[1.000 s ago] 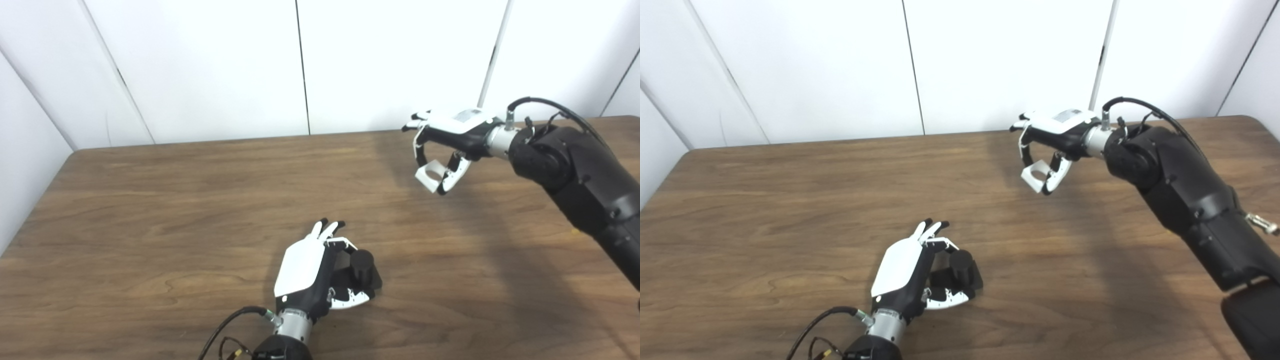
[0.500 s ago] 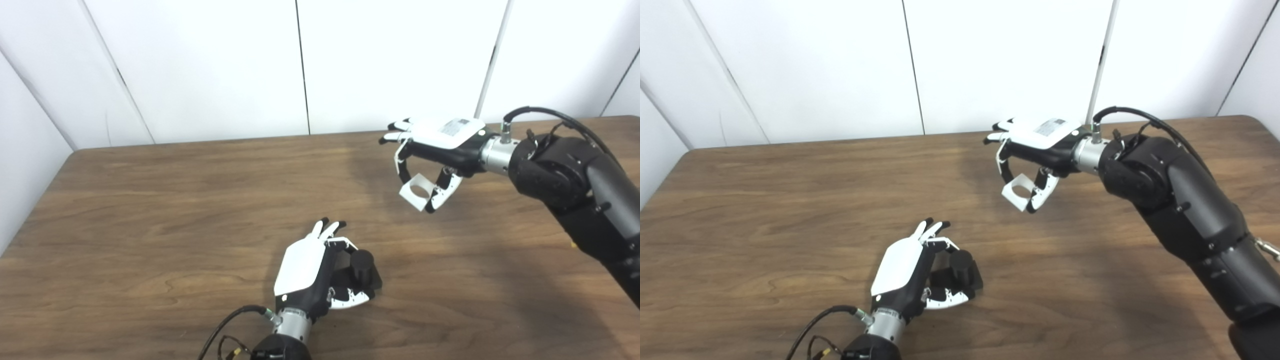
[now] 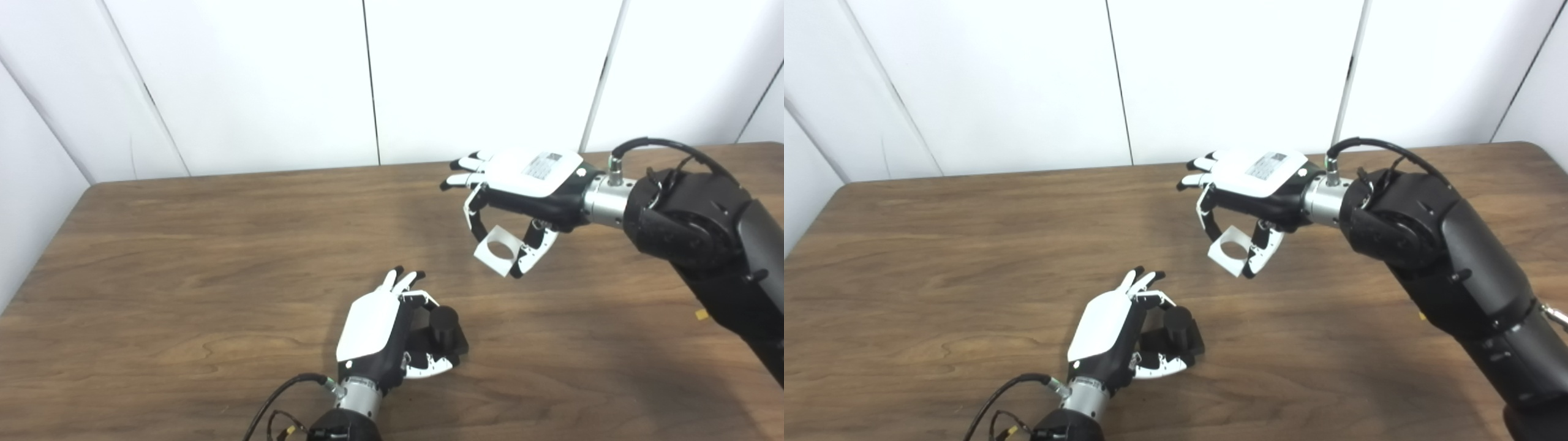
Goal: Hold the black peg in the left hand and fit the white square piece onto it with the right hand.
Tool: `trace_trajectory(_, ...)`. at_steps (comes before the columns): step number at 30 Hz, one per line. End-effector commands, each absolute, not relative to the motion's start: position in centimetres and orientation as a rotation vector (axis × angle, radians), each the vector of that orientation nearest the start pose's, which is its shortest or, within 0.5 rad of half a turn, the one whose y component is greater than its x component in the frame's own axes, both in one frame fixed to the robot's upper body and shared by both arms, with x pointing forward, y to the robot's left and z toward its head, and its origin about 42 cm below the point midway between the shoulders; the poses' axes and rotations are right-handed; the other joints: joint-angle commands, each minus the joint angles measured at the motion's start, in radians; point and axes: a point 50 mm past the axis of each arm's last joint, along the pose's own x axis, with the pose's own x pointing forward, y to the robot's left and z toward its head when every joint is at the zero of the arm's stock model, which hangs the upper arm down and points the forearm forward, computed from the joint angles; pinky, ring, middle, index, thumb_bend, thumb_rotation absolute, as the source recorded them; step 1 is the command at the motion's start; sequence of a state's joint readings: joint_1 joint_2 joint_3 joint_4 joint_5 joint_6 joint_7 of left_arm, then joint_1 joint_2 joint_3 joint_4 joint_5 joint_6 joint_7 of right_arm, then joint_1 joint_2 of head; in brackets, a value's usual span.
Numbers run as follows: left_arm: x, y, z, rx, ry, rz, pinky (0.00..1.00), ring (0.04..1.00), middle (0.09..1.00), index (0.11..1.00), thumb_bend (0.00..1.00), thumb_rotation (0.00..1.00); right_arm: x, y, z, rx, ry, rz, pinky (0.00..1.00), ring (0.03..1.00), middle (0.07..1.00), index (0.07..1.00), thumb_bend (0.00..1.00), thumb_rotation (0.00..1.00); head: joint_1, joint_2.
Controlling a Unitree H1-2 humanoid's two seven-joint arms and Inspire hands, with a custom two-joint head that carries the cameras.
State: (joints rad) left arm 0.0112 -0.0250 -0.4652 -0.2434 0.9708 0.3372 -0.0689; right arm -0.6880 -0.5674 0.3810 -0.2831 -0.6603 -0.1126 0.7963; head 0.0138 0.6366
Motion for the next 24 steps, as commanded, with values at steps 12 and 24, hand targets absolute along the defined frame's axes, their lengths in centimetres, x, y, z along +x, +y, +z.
trace_trajectory(12,25.6,9.4,14.1,0.932,-0.073,-0.220,0.93,1.000,0.927,0.492,0.52,0.06,35.0,-16.5,36.6,-1.604,-0.701,0.861,1.00,1.000,0.939,0.491,0.52,0.14,0.002,0.003)
trace_trajectory(24,25.5,9.2,14.2,0.933,-0.071,-0.222,0.92,1.000,0.927,0.492,0.52,0.06,34.2,-15.1,36.0,-1.574,-0.710,0.916,1.00,1.000,0.955,0.492,0.52,0.14,0.001,0.010)
